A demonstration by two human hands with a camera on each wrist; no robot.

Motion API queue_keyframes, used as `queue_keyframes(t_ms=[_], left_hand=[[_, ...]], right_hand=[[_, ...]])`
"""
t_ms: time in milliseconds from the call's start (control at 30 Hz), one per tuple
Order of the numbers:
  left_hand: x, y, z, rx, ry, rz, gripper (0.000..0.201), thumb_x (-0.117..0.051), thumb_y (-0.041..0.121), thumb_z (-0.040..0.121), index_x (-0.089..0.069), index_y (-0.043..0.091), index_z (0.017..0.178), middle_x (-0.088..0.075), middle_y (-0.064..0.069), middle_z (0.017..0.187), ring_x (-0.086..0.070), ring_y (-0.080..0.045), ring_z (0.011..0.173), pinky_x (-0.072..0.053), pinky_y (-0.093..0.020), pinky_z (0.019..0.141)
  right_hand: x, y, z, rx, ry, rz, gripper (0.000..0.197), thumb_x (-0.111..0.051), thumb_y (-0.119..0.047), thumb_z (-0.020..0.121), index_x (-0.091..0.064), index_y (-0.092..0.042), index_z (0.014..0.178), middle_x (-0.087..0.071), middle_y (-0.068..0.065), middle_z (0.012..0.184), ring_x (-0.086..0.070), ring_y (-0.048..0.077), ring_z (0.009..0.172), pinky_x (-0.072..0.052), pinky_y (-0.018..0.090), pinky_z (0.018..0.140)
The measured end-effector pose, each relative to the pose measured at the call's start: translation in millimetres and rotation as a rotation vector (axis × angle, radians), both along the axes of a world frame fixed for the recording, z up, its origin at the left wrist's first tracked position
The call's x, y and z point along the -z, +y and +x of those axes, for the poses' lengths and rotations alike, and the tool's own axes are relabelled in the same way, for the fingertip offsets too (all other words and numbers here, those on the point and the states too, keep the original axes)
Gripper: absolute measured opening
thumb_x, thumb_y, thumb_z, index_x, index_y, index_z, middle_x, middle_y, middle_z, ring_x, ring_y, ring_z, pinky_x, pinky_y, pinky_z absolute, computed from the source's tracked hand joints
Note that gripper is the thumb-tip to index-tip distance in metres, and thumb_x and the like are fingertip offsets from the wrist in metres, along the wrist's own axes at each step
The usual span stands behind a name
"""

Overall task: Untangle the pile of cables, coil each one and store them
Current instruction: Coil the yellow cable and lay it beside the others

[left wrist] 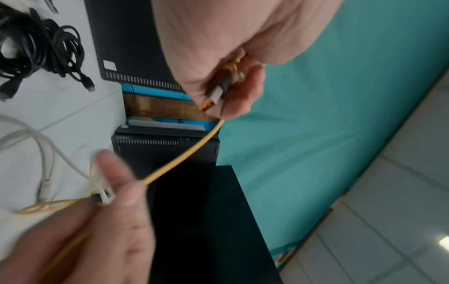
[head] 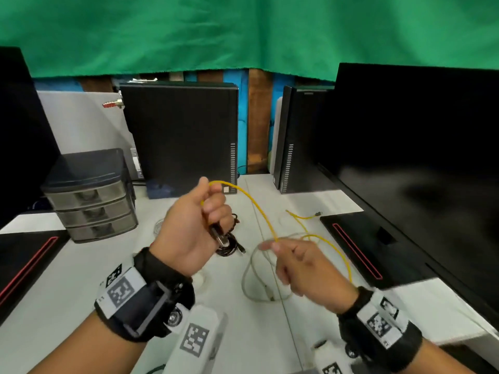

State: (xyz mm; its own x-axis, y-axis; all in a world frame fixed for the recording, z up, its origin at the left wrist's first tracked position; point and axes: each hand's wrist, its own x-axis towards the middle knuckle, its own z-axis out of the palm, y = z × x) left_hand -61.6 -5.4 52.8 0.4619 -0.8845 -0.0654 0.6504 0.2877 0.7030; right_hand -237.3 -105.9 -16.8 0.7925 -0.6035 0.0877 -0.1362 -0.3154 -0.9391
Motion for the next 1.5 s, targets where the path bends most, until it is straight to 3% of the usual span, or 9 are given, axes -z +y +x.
queue_keyframes(t_ms=[200,367,567,733,833,1000,1267,1400,1500], left_hand=[[19.8,-6.6,16.8,-0.104,-0.410,0.040,0.041,-0.034,0.036,0.108,-0.063,0.012,0.121,-0.074,-0.006,0.117,-0.068,-0.020,0.114,-0.053,-0.035,0.100],[42.9,-5.2,-1.0,0.089,-1.215,0.200,0.046,-0.046,0.055,0.099,-0.078,0.026,0.084,-0.077,0.000,0.083,-0.072,-0.016,0.088,-0.049,-0.033,0.090],[23.2,2.6,-32.4,0.237,-0.731,0.013,0.054,-0.044,0.043,0.096,-0.071,0.008,0.065,-0.039,-0.005,0.041,-0.038,-0.020,0.039,-0.052,-0.030,0.060],[13.7,5.7,-34.5,0.125,-0.511,-0.085,0.043,-0.045,0.035,0.094,-0.071,0.002,0.103,-0.057,-0.007,0.060,-0.065,-0.021,0.060,-0.056,-0.031,0.085],[26.7,-2.5,-22.7,-0.039,-0.750,0.035,0.044,-0.046,0.043,0.093,-0.072,0.007,0.096,-0.072,-0.001,0.071,-0.075,-0.020,0.089,-0.047,-0.038,0.102],[53.0,-4.7,-7.6,0.104,-1.405,0.170,0.040,-0.036,0.041,0.105,-0.073,0.028,0.095,-0.075,0.003,0.075,-0.071,-0.005,0.086,-0.048,-0.039,0.097],[27.5,3.8,-29.5,0.424,-0.579,-0.047,0.053,-0.039,0.034,0.103,-0.071,-0.009,0.107,-0.037,0.002,0.042,-0.044,-0.012,0.038,-0.055,-0.032,0.083],[17.7,0.1,-24.9,0.130,-0.364,-0.097,0.045,-0.042,0.031,0.098,-0.067,-0.001,0.117,-0.040,-0.001,0.052,-0.057,-0.017,0.053,-0.053,-0.034,0.095],[24.6,-5.0,-14.3,-0.031,-0.569,-0.026,0.038,-0.039,0.029,0.103,-0.069,0.006,0.108,-0.063,-0.004,0.067,-0.073,-0.019,0.088,-0.043,-0.039,0.106]], right_hand=[[-0.4,43.8,-2.8,-0.344,0.241,-0.665,0.027,-0.037,-0.040,0.107,-0.058,-0.028,0.119,-0.051,-0.027,0.062,-0.039,0.008,0.061,-0.036,0.028,0.067],[-47.0,28.5,-19.9,-0.176,-0.061,-0.623,0.021,-0.047,-0.036,0.104,-0.066,-0.028,0.102,-0.056,-0.011,0.067,-0.049,0.009,0.058,-0.039,0.024,0.060],[-43.6,-17.1,-19.6,0.258,-0.314,-0.430,0.014,-0.065,-0.018,0.093,-0.075,-0.029,0.092,-0.074,-0.013,0.082,-0.065,0.005,0.071,-0.048,0.018,0.067],[-6.3,4.2,-8.2,-0.100,0.050,-0.354,0.026,-0.054,-0.022,0.103,-0.072,-0.038,0.092,-0.054,-0.027,0.056,-0.050,-0.005,0.056,-0.035,0.009,0.061],[-9.0,22.3,-11.3,-0.313,0.224,-0.474,0.028,-0.046,-0.036,0.106,-0.069,-0.027,0.119,-0.051,-0.019,0.057,-0.050,0.004,0.059,-0.036,0.014,0.063],[-45.7,9.9,-25.3,-0.228,0.086,-0.538,0.021,-0.053,-0.033,0.104,-0.068,-0.022,0.092,-0.059,-0.008,0.068,-0.055,0.012,0.063,-0.047,0.030,0.064],[-22.2,-33.3,-23.5,0.056,-0.099,-0.287,0.020,-0.060,-0.023,0.098,-0.079,-0.023,0.104,-0.077,-0.006,0.090,-0.068,0.003,0.080,-0.050,0.020,0.076],[-2.4,-11.6,-17.2,-0.157,0.233,-0.405,0.030,-0.051,-0.039,0.103,-0.074,-0.028,0.118,-0.073,-0.026,0.104,-0.067,-0.002,0.098,-0.052,0.024,0.091],[-9.2,12.0,-17.0,-0.317,0.324,-0.514,0.031,-0.047,-0.042,0.104,-0.067,-0.034,0.127,-0.062,-0.029,0.067,-0.059,-0.005,0.069,-0.042,0.011,0.070]])
